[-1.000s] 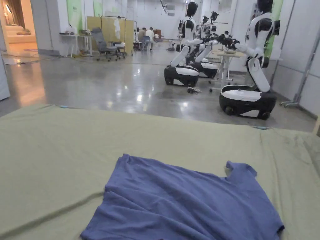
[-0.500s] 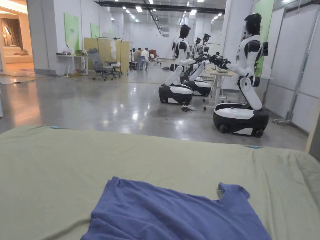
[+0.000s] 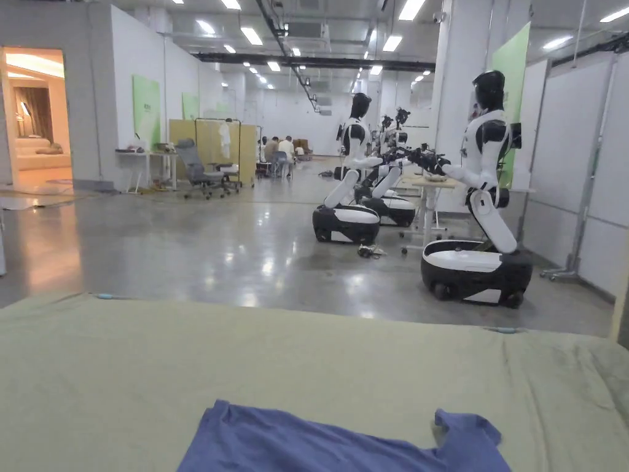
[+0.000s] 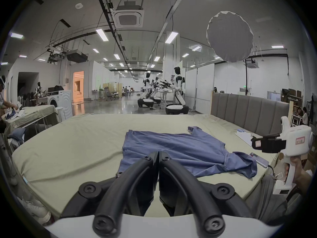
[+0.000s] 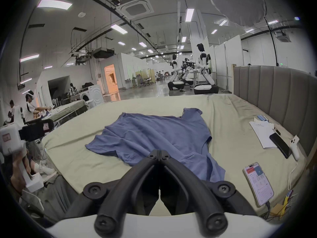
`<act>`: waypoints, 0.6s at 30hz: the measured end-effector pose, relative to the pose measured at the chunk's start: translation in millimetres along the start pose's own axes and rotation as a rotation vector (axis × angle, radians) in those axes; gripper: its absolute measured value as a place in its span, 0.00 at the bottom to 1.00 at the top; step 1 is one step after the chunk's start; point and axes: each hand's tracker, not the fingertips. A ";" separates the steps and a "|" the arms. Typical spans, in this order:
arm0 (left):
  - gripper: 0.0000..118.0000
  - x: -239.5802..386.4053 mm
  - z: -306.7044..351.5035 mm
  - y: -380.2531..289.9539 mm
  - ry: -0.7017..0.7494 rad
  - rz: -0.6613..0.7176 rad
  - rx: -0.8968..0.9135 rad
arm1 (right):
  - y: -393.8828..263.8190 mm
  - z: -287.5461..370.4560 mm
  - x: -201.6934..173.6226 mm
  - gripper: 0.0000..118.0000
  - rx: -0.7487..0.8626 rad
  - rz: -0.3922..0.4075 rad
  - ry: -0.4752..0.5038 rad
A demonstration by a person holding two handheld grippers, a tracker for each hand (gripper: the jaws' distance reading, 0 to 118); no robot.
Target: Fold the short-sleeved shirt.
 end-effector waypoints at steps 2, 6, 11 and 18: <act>0.03 -2.3 -3.5 -2.3 0.007 0.013 -0.028 | -8.5 -2.1 3.2 0.00 -0.002 0.002 -0.008; 0.03 -9.6 -5.3 -6.0 0.002 0.041 -0.073 | -15.9 -3.6 4.1 0.00 -0.016 0.017 0.004; 0.03 -26.8 -15.0 -10.8 0.015 0.054 -0.135 | -22.8 -4.6 10.2 0.00 -0.032 -0.022 0.020; 0.03 -64.1 -46.8 -24.2 0.031 0.129 -0.242 | -29.1 -5.9 12.7 0.00 -0.062 -0.065 0.012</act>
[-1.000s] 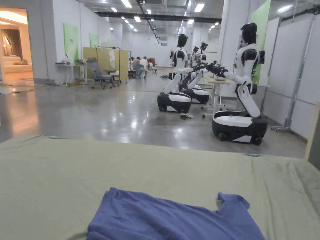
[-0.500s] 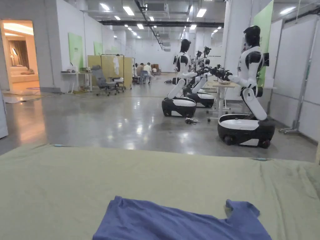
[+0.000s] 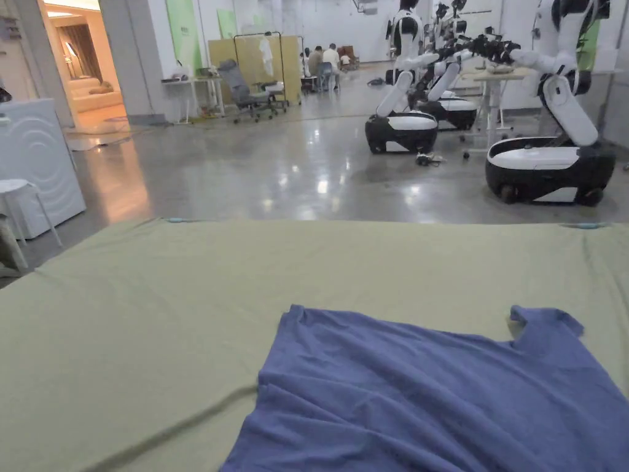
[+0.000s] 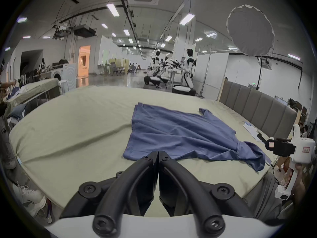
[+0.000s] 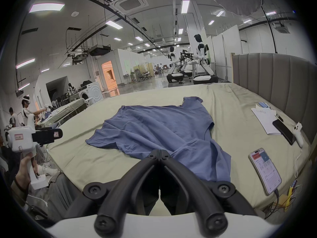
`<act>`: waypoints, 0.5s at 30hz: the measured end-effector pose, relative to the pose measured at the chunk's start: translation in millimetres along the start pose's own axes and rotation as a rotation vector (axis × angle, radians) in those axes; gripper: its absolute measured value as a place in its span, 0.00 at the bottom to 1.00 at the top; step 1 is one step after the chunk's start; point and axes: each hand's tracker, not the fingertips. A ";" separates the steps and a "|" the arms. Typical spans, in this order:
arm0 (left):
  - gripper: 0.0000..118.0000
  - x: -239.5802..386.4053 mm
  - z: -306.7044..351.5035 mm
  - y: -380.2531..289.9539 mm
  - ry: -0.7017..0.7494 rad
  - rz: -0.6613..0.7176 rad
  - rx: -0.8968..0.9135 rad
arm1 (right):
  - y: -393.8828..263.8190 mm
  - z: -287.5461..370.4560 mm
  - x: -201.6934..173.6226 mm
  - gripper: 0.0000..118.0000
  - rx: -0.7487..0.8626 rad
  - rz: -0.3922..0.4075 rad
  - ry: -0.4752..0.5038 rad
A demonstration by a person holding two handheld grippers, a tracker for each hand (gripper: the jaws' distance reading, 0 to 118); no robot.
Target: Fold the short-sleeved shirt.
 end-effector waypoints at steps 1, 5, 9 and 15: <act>0.04 -2.9 -5.5 0.8 0.013 0.005 -0.008 | -1.1 -0.5 1.6 0.00 -0.007 -0.005 0.000; 0.33 -22.1 -36.6 0.5 0.034 0.037 -0.061 | -5.8 -1.6 7.5 0.00 -0.023 -0.023 -0.012; 0.39 -38.8 -68.8 4.5 0.035 0.057 -0.135 | -10.1 -2.6 14.5 0.00 -0.037 -0.044 -0.023; 0.39 -57.7 -129.8 14.2 0.080 0.069 -0.260 | -15.1 -3.1 25.0 0.00 -0.046 -0.084 -0.044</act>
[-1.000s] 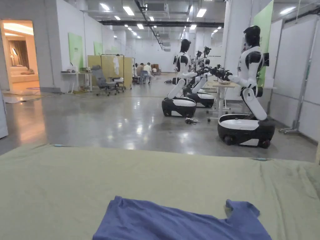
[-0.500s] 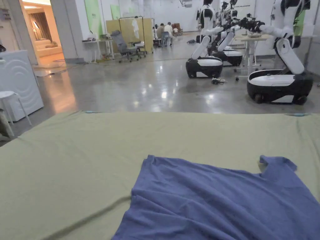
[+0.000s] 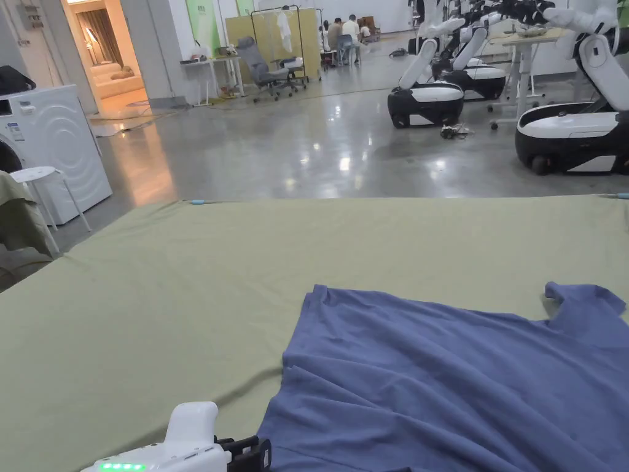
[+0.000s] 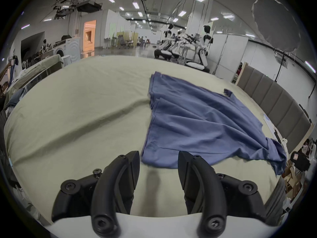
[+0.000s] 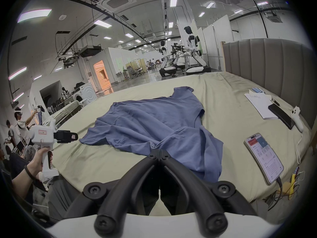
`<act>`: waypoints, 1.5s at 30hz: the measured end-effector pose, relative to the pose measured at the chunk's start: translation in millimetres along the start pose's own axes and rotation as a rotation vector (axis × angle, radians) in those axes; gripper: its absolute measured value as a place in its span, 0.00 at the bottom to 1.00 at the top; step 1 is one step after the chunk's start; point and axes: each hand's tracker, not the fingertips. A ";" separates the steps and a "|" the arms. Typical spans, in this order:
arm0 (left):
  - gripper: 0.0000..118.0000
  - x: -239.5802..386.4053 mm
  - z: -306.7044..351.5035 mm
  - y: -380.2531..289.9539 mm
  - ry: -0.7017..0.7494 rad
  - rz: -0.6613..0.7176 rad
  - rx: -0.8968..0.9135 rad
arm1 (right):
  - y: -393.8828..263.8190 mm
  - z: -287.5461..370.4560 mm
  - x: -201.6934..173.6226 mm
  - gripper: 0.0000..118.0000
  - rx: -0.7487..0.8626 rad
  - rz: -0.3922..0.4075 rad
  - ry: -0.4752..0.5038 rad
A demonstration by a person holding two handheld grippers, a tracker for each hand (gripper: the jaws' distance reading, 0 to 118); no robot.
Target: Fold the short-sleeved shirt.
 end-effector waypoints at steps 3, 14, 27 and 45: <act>0.38 0.2 -23.4 7.1 -0.003 -0.014 -0.060 | 0.4 0.1 -0.8 0.00 -0.007 -0.011 -0.015; 0.12 22.7 -50.7 7.4 0.104 -0.161 -0.184 | -3.9 -0.9 14.5 0.00 -0.035 -0.037 -0.134; 0.12 31.8 -46.7 9.0 0.098 -0.170 -0.217 | -32.8 -36.0 71.9 0.84 -0.202 -0.242 -0.286; 0.05 2.6 93.1 49.5 -0.074 0.029 0.168 | 39.8 2.2 52.3 0.01 0.109 0.010 -0.255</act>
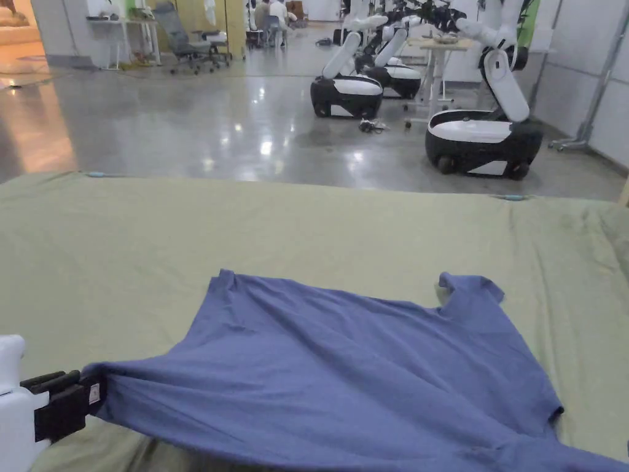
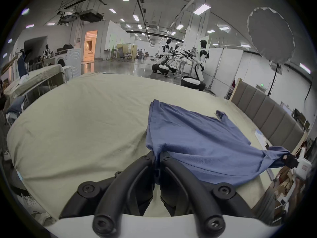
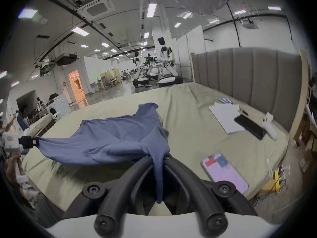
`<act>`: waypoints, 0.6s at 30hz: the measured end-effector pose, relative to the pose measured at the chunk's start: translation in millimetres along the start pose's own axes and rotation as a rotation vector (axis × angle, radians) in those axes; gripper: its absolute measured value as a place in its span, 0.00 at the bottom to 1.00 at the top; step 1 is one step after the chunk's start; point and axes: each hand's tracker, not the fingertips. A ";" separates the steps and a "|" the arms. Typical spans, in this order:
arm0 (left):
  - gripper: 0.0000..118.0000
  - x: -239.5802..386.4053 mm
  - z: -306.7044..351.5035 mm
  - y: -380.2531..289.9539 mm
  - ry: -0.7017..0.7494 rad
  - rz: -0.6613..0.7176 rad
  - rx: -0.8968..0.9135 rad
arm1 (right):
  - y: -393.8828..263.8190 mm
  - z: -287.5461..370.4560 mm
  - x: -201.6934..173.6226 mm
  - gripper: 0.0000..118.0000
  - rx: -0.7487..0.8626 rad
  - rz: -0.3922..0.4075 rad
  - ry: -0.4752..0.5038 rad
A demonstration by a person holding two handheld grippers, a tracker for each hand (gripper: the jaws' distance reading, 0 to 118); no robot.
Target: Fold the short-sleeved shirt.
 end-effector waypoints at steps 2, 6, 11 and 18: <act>0.05 -6.1 -20.0 10.7 0.012 0.004 -0.007 | 17.0 -27.2 -2.0 0.01 -0.008 0.045 0.022; 0.05 -10.7 -76.4 41.8 0.012 0.007 -0.056 | 59.1 -102.1 -9.7 0.01 -0.037 0.061 0.071; 0.05 -12.3 -155.1 69.7 0.073 -0.002 -0.125 | 88.8 -206.5 -20.7 0.01 -0.179 0.087 0.037; 0.06 -12.3 -227.7 79.8 0.109 0.040 -0.171 | 68.9 -290.3 -33.0 0.27 -0.304 0.131 -0.010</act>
